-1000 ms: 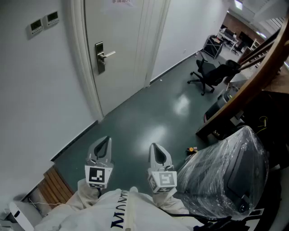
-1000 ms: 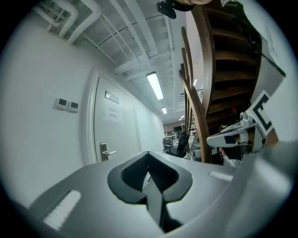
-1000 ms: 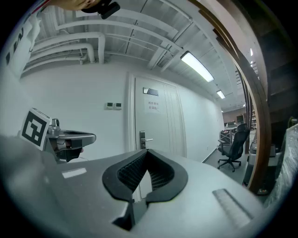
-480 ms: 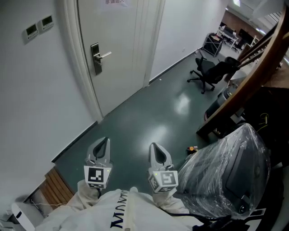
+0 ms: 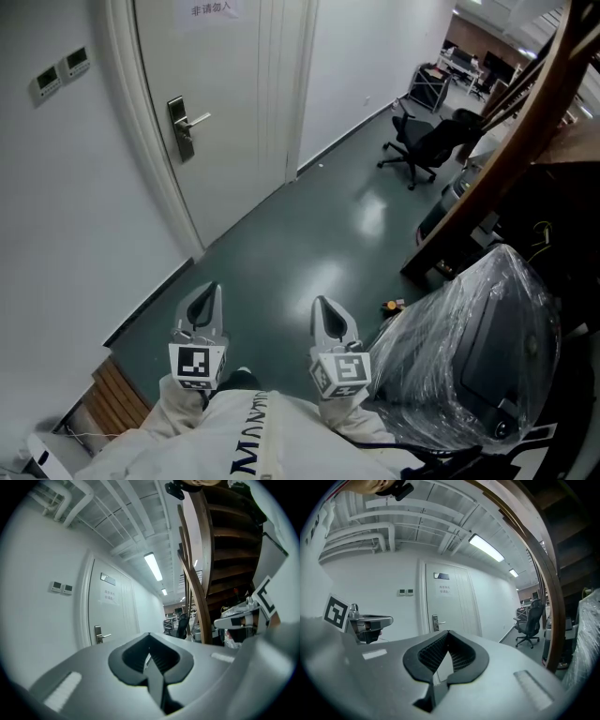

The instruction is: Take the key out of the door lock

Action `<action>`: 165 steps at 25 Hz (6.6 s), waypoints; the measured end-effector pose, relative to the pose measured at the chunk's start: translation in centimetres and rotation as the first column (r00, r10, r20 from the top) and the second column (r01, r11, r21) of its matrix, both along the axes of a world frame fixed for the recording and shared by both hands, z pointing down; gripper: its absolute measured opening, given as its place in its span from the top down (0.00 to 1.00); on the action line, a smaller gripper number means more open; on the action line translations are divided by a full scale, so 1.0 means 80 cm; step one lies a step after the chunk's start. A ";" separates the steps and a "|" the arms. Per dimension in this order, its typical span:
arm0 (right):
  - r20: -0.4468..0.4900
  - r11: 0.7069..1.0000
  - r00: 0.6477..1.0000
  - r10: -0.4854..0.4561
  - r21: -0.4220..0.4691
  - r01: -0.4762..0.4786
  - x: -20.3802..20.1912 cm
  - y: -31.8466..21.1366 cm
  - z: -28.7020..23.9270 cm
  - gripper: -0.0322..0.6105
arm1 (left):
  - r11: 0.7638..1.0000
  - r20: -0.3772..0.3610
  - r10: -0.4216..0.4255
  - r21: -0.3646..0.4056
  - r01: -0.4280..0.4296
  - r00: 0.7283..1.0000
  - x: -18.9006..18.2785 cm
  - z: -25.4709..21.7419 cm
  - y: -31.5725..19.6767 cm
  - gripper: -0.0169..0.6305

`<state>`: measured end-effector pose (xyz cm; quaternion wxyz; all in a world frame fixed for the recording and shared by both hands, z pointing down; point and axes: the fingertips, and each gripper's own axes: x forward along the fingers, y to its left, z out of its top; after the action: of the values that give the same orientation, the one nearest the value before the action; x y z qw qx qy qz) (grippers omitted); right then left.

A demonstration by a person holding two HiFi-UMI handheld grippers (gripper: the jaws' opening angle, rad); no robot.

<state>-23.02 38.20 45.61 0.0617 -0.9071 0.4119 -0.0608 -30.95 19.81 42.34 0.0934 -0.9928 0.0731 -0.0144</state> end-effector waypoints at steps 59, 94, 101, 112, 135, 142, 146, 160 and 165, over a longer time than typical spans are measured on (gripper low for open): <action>0.006 0.996 0.999 -0.035 -0.083 0.035 0.331 -0.331 0.011 0.95 | 0.996 0.066 0.006 -0.090 0.000 0.998 0.342 0.061 -0.319 0.97; 0.093 0.933 0.932 -0.351 -0.044 0.356 0.631 -0.444 0.046 0.95 | 0.936 0.137 -0.341 -0.037 0.349 0.930 0.564 0.061 -0.391 0.97; 0.075 0.866 0.866 -0.494 -0.043 0.498 0.596 -0.536 0.036 0.95 | 0.862 0.129 -0.500 -0.027 0.507 0.857 0.501 0.057 -0.456 0.97; 0.056 0.773 0.777 -0.627 -0.086 0.629 0.539 -0.664 0.029 0.95 | 0.774 0.113 -0.623 -0.054 0.631 0.774 0.429 0.059 -0.551 0.97; 0.071 0.648 0.655 -0.752 -0.105 0.755 0.492 -0.782 0.025 0.95 | 0.658 0.102 -0.741 -0.088 0.748 0.664 0.369 0.059 -0.618 0.97; 0.144 0.621 0.630 -0.763 -0.104 0.777 0.510 -0.789 0.051 0.89 | 0.637 0.118 -0.758 -0.080 0.767 0.642 0.382 0.060 -0.618 0.97; 0.246 0.600 0.595 -0.765 -0.061 0.798 0.515 -0.794 0.076 0.82 | 0.629 0.128 -0.764 -0.072 0.774 0.633 0.386 0.061 -0.618 0.97; 0.718 0.559 0.043 -0.695 0.502 0.660 0.495 -0.830 0.159 0.72 | 0.548 0.156 -0.823 -0.041 0.836 0.547 0.351 0.061 -0.614 0.97; 0.712 0.550 -0.037 -0.701 0.573 0.608 0.495 -0.845 0.171 0.72 | 0.527 0.167 -0.835 -0.038 0.849 0.525 0.342 0.064 -0.614 0.97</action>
<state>16.55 -29.38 59.30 0.2767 -0.3978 0.6829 -0.5467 -3.57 -29.33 47.44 0.0222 -0.8342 0.5366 -0.1254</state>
